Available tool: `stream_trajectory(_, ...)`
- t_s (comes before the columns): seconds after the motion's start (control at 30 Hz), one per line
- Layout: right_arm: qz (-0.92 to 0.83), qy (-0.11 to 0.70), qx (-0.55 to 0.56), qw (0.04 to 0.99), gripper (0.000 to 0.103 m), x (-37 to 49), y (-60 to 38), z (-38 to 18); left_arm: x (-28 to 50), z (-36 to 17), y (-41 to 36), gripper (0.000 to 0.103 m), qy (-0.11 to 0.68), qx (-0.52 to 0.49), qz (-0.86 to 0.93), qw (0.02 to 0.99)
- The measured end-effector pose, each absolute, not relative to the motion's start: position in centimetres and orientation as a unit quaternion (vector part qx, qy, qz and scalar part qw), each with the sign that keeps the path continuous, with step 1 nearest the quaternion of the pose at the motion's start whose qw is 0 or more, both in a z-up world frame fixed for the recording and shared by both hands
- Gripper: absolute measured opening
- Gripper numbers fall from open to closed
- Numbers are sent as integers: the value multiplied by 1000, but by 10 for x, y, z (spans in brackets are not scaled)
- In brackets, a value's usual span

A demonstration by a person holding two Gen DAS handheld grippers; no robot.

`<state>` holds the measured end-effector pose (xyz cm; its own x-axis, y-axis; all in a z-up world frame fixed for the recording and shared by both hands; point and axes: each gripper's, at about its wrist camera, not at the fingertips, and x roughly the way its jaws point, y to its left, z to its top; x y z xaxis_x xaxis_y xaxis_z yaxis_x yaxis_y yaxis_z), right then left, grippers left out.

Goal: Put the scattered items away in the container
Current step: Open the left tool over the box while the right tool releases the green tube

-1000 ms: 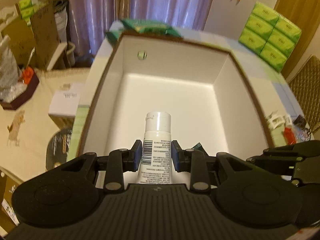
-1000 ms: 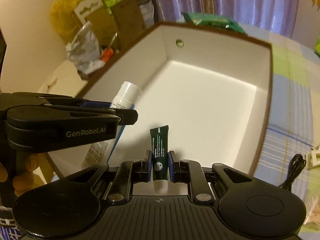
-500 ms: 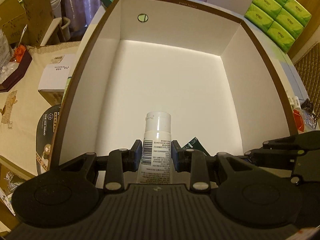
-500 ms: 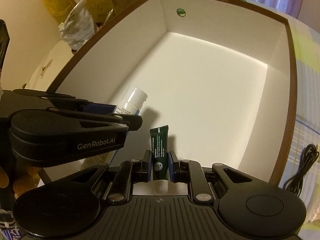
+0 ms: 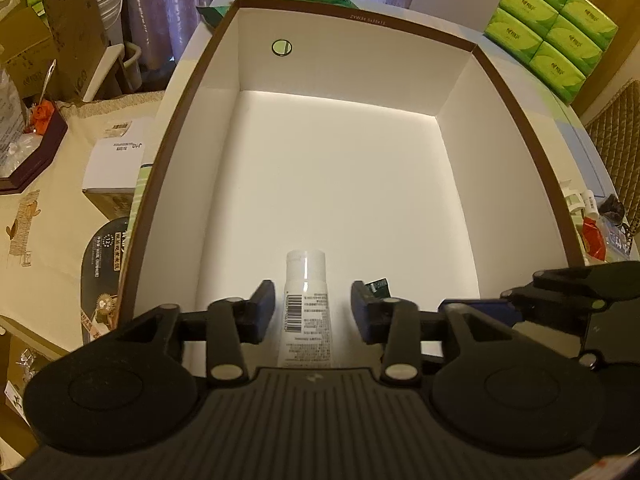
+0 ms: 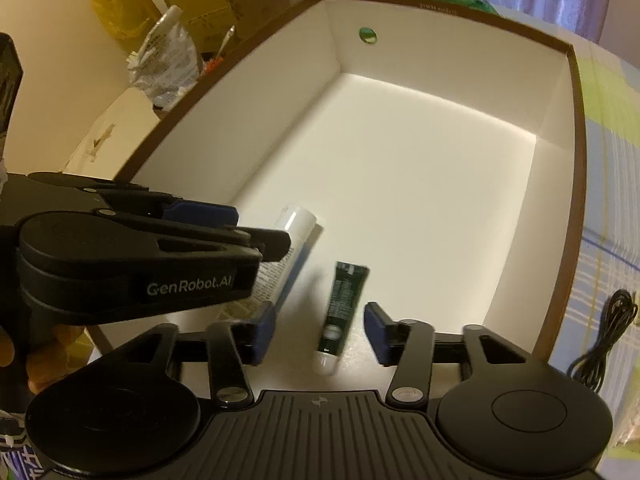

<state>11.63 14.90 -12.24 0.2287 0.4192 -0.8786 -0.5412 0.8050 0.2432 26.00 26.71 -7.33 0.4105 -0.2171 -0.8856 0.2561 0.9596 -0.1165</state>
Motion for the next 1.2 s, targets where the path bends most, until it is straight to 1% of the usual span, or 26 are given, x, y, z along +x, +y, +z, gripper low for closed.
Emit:
stream_trajectory(0.03, 308, 536, -58, 784, 53, 114, 149, -121, 258, -72, 267, 42, 524, 21, -139, 840)
stream_trajectory(0.1, 311, 527, -59, 789, 62, 110, 147, -117, 255, -68, 268, 54, 521, 25, -135, 842)
stream_trajectory(0.13, 313, 520, -60, 793, 64, 107, 146, -114, 254, -66, 268, 56, 522, 22, -137, 842)
stream_trajectory(0.2, 317, 503, -69, 801, 73, 101, 145, -108, 249, -61, 269, 61, 520, 18, -138, 843)
stream_trajectory(0.23, 319, 495, -75, 805, 74, 97, 145, -105, 247, -58, 268, 62, 517, 19, -137, 845)
stream_trajectory(0.27, 321, 487, -81, 808, 79, 93, 145, -101, 244, -54, 268, 66, 513, 20, -137, 847)
stream_trajectory(0.3, 321, 479, -87, 812, 84, 90, 145, -98, 242, -50, 267, 75, 508, 23, -135, 850)
stream_trajectory(0.37, 319, 464, -99, 821, 90, 82, 144, -92, 237, -42, 267, 81, 496, 29, -128, 859)
stream_trajectory(0.43, 319, 455, -102, 825, 93, 76, 142, -87, 233, -34, 269, 82, 486, 29, -126, 864)
stream_trajectory(0.6, 311, 441, -104, 836, 101, 62, 131, -77, 223, -18, 273, 87, 472, 31, -112, 874)
stream_trajectory(0.8, 297, 432, -100, 845, 101, 51, 117, -68, 210, -7, 273, 91, 461, 34, -101, 881)
stream_trajectory(1.2, 294, 428, -90, 850, 101, 36, 94, -57, 181, 2, 266, 92, 455, 37, -91, 885)
